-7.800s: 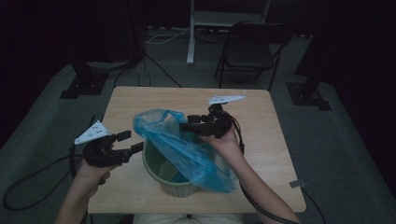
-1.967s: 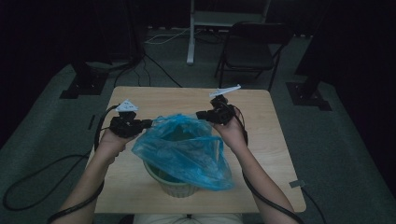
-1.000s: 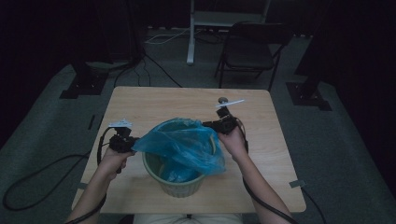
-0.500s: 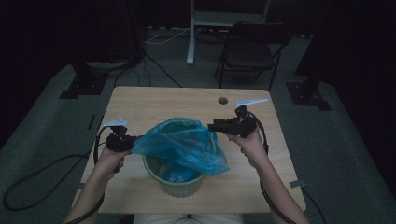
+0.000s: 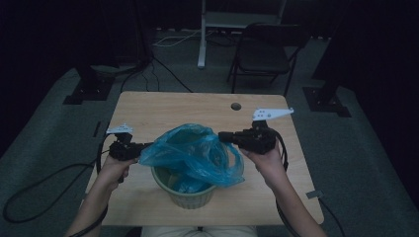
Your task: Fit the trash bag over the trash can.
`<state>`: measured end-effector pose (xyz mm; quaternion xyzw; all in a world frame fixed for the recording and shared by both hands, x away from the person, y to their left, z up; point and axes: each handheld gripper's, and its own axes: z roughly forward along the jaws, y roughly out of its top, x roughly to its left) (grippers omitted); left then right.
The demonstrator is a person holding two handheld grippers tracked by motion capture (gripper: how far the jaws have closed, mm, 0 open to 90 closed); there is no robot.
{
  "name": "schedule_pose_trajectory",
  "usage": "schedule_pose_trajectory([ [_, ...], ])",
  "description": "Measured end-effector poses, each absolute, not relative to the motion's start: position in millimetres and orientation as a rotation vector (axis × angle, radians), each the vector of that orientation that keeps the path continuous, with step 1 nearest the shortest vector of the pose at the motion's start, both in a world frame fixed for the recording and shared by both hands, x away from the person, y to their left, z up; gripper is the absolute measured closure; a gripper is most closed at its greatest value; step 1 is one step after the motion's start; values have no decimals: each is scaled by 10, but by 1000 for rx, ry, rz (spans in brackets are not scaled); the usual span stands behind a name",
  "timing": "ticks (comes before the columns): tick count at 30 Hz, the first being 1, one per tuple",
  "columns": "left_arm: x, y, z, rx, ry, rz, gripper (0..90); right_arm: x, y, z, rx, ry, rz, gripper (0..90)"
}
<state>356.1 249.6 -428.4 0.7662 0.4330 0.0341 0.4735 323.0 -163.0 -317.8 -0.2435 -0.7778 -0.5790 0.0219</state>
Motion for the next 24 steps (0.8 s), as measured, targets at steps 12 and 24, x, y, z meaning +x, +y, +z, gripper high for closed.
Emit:
schedule_pose_trajectory([
  [12,3476,2665,-4314,1866,1086,84,900,2285,-1157,-3728,-429,-2378,-1575,900],
  [24,3358,2558,-4421,1907,1060,48,899,2199,-1328,-4474,-728,-2438,-1564,900],
])
